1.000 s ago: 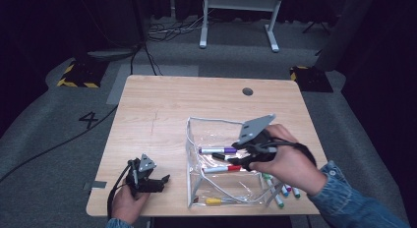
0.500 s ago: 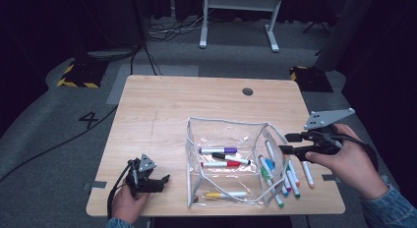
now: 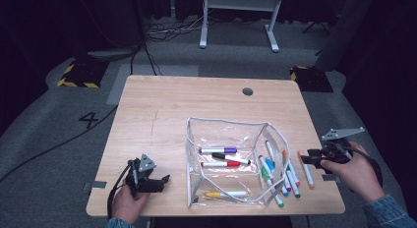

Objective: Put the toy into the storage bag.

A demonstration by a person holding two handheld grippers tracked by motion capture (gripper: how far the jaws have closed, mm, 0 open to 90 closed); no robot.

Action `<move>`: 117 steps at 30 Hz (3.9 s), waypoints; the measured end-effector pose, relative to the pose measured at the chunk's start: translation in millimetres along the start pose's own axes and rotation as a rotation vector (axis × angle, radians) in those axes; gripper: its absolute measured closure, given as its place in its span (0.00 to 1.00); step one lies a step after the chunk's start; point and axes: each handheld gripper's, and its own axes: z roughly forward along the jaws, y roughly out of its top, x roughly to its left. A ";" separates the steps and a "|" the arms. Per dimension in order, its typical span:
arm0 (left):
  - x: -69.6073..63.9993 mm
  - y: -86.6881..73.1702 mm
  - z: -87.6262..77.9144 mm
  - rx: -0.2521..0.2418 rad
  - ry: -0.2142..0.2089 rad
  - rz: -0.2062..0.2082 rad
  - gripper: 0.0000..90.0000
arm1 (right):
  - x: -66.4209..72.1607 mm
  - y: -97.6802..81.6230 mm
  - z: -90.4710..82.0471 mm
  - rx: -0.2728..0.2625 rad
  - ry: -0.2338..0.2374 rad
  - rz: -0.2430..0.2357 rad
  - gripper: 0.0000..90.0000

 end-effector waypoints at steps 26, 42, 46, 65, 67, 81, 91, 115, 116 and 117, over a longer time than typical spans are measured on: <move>0.1 0.0 0.0 0.000 0.001 0.001 0.17 | -48.2 -42.8 78.1 0.177 -0.135 0.205 0.85; -0.1 0.0 0.0 0.000 0.000 -0.001 0.17 | -23.7 -5.3 13.9 0.049 -0.039 0.138 0.85; -0.1 0.0 0.0 0.000 0.000 -0.001 0.17 | -9.3 10.4 -11.0 0.010 -0.003 0.102 0.85; -0.1 0.0 0.0 0.000 0.000 -0.001 0.17 | 93.9 81.2 -76.7 -0.097 0.154 -0.252 0.86; 0.1 0.0 0.0 0.000 0.001 0.001 0.17 | 104.2 88.1 -73.7 -0.091 0.179 -0.289 0.85; 0.1 0.0 -0.1 0.000 0.001 0.001 0.17 | 168.5 123.1 -32.9 -0.007 0.296 -0.505 0.85; 0.0 0.0 0.0 0.001 0.000 0.000 0.17 | 194.7 127.0 4.7 0.104 0.349 -0.575 0.85; 0.2 0.1 -0.1 0.001 0.001 0.004 0.17 | 228.4 129.6 54.8 0.306 0.317 -0.724 0.85; 0.2 0.1 -0.1 0.001 0.000 0.003 0.17 | 228.1 129.2 57.1 0.308 0.321 -0.724 0.85; 0.0 0.0 0.0 0.000 0.000 0.001 0.17 | 227.4 128.5 60.2 0.315 0.324 -0.722 0.85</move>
